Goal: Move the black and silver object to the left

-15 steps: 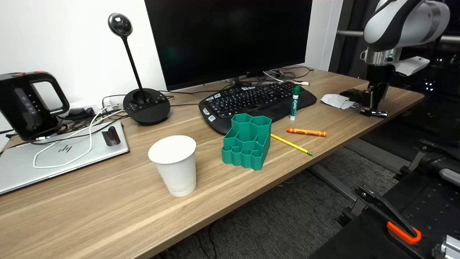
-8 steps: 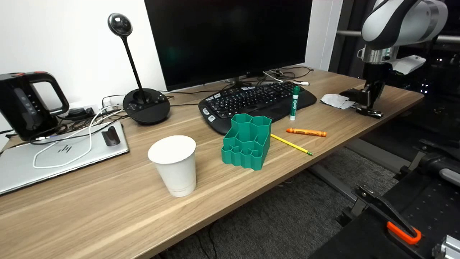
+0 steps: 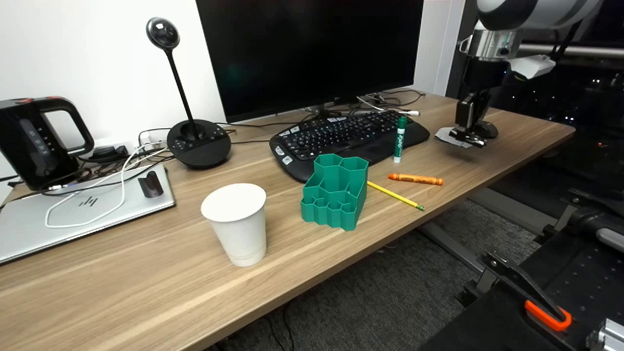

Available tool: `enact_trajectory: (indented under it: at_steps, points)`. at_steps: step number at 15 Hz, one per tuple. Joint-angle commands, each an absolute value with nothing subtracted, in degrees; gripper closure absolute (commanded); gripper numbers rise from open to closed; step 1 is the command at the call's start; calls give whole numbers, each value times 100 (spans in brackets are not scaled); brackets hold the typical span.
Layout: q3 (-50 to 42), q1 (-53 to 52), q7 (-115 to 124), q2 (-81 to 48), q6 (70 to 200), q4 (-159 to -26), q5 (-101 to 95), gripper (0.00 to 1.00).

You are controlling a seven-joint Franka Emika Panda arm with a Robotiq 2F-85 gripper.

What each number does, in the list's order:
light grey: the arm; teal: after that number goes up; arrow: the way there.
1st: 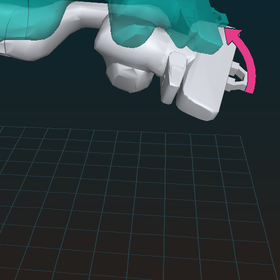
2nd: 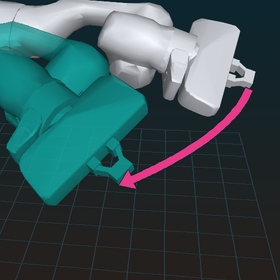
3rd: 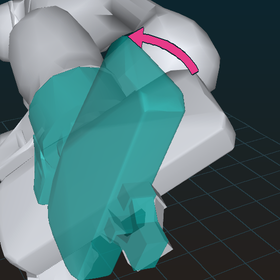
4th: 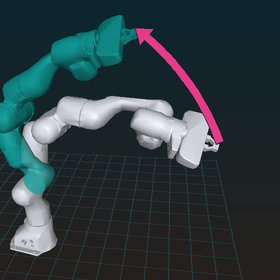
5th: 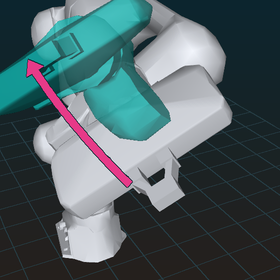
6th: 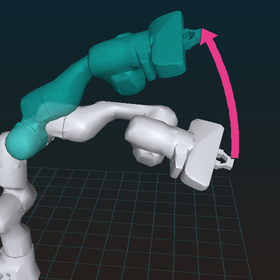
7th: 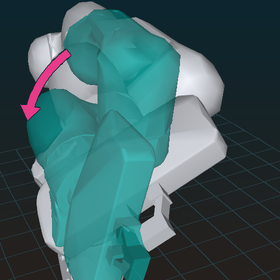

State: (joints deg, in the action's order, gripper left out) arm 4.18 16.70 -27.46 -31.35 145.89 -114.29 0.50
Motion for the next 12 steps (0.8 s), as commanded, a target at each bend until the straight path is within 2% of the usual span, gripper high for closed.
enact_trajectory:
  at_steps: [1,6,12]
  points:
    - [527,1283,-2408,-2969,14551,-11556,213,92]
    - [356,659,-1887,-3424,14621,-11303,-79,92]
    - [-252,77,-1285,-3870,14730,-11126,-985,92]
